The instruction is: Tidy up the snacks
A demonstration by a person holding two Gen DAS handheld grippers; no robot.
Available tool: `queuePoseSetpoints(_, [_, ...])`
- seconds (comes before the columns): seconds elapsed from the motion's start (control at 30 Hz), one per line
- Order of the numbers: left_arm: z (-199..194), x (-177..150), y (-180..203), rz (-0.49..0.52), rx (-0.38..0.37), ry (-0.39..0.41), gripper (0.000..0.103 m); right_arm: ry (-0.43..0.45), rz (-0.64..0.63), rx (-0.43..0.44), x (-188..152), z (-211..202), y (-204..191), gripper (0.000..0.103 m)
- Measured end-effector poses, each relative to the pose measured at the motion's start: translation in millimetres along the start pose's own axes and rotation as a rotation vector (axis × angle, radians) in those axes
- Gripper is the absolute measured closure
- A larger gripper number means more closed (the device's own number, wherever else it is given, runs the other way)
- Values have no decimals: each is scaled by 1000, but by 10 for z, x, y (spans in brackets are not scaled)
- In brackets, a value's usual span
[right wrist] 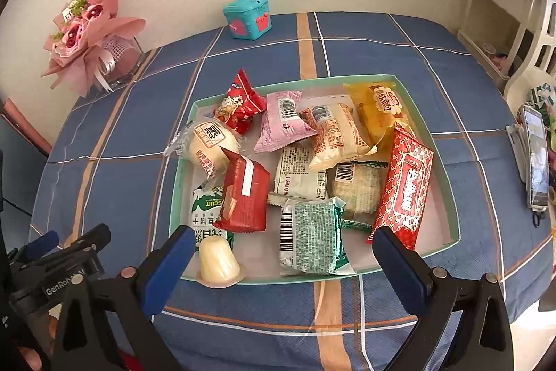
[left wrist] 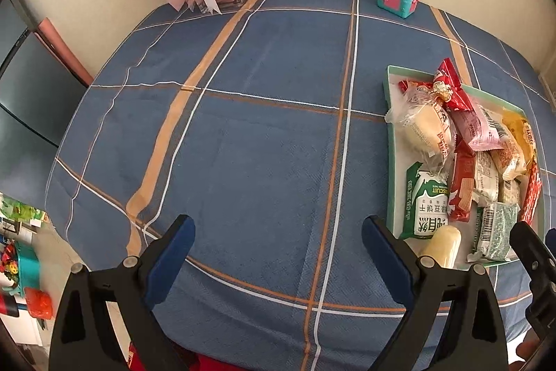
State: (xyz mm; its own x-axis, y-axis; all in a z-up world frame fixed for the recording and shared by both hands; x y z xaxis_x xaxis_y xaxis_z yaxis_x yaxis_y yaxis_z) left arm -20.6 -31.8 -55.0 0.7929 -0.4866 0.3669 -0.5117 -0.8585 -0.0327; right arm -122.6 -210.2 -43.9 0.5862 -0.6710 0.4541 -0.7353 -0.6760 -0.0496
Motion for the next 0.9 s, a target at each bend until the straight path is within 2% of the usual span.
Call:
queuePoseSetpoints(0.23, [23, 2, -10, 3, -27, -1, 6, -1, 4, -10, 3, 5, 7, 0])
queuePoseSetpoints(0.5, [45, -2, 16, 17, -30, -6, 6, -2, 41, 1, 6, 10, 55, 0])
queuePoseSetpoints(0.9, [77, -7, 1, 4, -33, -14, 6, -16, 26, 9, -7, 36, 14, 0])
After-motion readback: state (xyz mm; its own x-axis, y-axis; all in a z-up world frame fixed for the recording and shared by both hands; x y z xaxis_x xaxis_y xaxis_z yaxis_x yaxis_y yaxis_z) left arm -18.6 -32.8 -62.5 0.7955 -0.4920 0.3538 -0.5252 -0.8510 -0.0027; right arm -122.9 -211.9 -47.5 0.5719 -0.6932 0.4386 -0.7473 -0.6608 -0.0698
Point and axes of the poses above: each gripper's, at about its wrist camera, not at the fingertips, and z roughly the way its jaws point, y to its right, x to its top, the point moved 3 cm from there along z, roughly the way its jaws point, and after that the axes turned 7 degrees about -x, right-handed, at the moved point
